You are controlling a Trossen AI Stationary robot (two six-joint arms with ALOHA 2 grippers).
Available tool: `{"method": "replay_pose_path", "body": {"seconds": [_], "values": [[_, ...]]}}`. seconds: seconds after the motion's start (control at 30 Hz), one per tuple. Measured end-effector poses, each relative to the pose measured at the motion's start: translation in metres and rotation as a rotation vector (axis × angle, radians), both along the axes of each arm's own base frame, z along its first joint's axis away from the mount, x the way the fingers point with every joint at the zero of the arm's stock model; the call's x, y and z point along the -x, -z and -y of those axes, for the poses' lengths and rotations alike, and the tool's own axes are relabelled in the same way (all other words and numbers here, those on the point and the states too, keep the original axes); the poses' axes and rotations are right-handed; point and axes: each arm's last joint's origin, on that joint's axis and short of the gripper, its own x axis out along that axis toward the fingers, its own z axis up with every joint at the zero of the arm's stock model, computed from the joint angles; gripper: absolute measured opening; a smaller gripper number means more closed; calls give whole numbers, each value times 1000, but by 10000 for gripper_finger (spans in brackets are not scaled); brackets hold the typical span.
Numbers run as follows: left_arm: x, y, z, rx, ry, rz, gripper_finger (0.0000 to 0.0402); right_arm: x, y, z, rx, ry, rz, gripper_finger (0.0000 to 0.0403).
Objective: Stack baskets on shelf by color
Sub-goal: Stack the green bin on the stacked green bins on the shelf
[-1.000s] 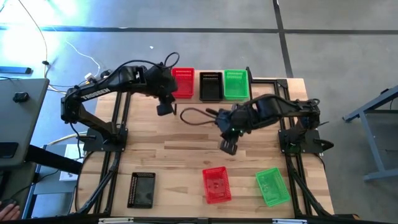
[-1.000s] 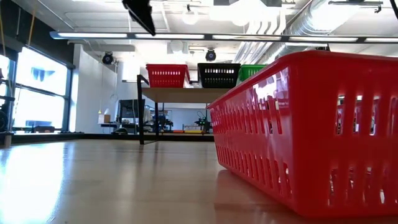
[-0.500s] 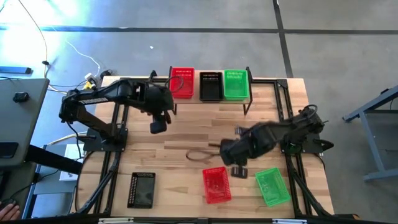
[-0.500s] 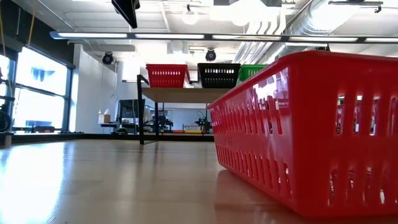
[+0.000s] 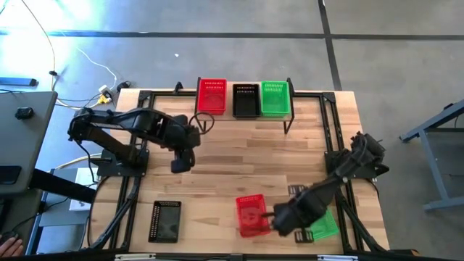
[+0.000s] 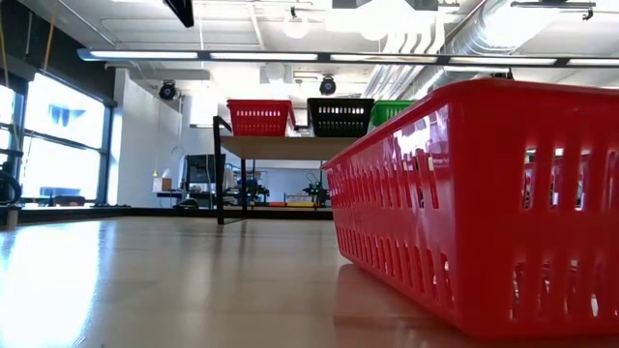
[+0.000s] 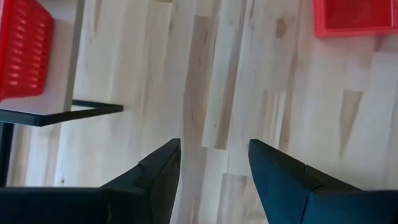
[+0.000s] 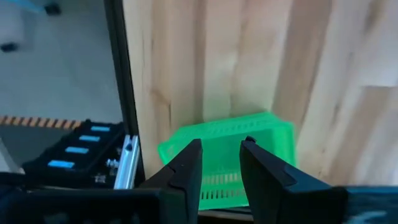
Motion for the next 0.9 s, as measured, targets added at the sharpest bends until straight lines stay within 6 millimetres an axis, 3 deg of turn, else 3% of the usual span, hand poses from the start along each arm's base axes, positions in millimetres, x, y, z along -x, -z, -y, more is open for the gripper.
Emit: {"method": "replay_pose_path", "body": {"seconds": [0.5,0.67,0.9], "values": [[1,0,16,-42,14,9,181,67,42,-59,39,-120,-47,94],[1,0,20,-43,12,14,181,88,57,-69,71,-120,-65,94],[1,0,21,-46,-7,19,181,99,74,-77,52,-99,-45,94]]}}
